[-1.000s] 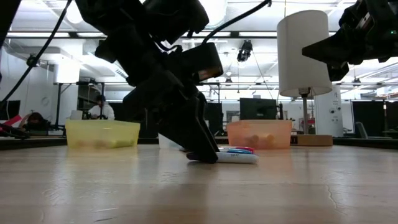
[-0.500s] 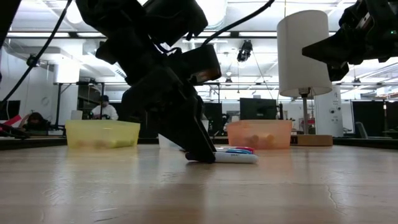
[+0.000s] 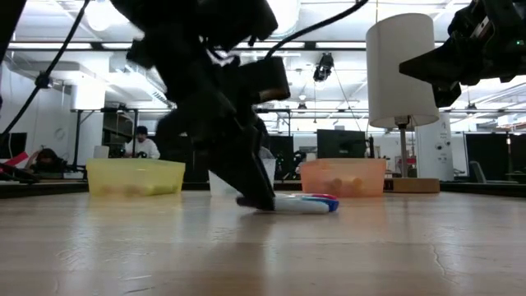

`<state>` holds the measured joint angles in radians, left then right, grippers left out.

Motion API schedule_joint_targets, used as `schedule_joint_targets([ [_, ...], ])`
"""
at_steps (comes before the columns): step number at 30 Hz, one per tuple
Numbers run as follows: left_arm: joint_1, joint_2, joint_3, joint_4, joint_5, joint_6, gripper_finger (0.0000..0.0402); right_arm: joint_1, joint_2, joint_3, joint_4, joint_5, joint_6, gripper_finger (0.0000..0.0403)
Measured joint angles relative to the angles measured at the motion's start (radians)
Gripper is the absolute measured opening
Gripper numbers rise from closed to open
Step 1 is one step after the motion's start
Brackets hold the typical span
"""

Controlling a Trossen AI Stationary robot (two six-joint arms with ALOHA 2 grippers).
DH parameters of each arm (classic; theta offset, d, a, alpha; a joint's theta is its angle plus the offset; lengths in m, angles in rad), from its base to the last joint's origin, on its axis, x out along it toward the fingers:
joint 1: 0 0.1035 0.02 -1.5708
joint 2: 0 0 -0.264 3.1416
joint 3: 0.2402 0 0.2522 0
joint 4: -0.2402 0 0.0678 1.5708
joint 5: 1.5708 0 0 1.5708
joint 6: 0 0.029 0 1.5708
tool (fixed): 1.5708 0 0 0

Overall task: Pick & Place Markers
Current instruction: Put the small purple highlighter pen into the transparent bin

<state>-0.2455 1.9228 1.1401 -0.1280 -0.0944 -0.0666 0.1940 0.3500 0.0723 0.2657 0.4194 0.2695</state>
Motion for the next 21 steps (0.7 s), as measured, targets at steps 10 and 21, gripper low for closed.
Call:
schedule_joint_targets([
  [10, 0.023, -0.175, 0.102, -0.346, -0.308, 0.142, 0.0037, 0.0, 0.001, 0.0, 0.0, 0.0, 0.0, 0.0009],
  [21, 0.242, -0.331, 0.067, -0.389, -0.441, 0.221, 0.0035, 0.0, 0.0, 0.0, 0.0, 0.0, 0.0, 0.0009],
])
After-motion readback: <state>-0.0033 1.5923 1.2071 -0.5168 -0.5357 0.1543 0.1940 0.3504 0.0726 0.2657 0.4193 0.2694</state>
